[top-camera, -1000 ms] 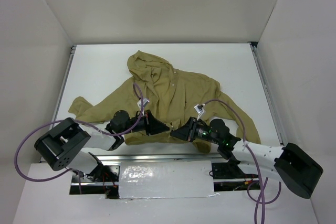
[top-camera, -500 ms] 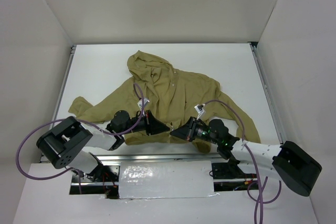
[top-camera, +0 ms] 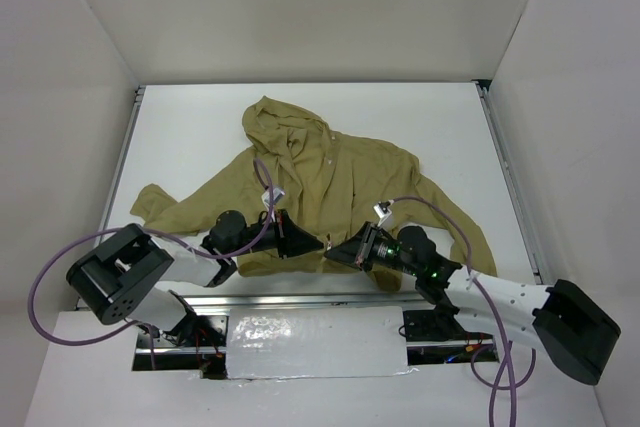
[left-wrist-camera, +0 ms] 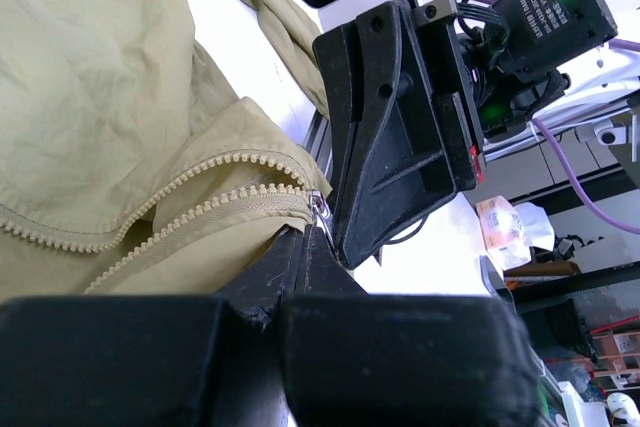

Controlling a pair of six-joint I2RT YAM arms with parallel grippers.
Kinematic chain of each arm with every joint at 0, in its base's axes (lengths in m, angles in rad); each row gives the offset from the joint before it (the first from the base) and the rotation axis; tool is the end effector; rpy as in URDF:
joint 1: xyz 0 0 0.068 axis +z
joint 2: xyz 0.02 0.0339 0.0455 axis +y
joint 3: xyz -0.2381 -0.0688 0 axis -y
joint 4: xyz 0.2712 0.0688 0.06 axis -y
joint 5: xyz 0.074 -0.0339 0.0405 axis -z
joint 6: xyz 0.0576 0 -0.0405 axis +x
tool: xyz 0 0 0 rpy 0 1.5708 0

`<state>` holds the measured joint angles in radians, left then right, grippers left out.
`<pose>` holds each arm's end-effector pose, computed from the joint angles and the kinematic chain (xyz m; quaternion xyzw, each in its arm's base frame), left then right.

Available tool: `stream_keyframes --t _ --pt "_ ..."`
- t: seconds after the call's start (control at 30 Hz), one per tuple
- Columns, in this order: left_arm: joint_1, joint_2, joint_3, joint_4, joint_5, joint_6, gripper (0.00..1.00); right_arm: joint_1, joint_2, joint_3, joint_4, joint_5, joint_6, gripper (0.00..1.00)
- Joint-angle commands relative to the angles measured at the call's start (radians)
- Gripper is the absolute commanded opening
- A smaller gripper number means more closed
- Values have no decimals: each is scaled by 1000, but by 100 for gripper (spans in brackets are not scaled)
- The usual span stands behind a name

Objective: Zip up the jacket

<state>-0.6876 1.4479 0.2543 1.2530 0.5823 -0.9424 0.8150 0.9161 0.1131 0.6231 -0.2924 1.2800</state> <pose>0.1873 -0.1948 0.1270 0.1238 0.6782 -0.6424 0.3349 0.1481 0.1814 0.1258 0.0842 0.7606 0.6050 0.2199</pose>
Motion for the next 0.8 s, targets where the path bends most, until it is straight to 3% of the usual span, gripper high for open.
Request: stream_keyframes --t 0.0,0.33,0.77 --pt "2 -32 -12 51 25 56 0 9 -20 57 -48 -2 111 0" --pt "-39 -104 -16 -58 -12 128 0 9 18 94 41 -116 340 0" --pt "-78 -193 -39 -135 -65 174 0 9 -45 298 -594 -16 450 0"
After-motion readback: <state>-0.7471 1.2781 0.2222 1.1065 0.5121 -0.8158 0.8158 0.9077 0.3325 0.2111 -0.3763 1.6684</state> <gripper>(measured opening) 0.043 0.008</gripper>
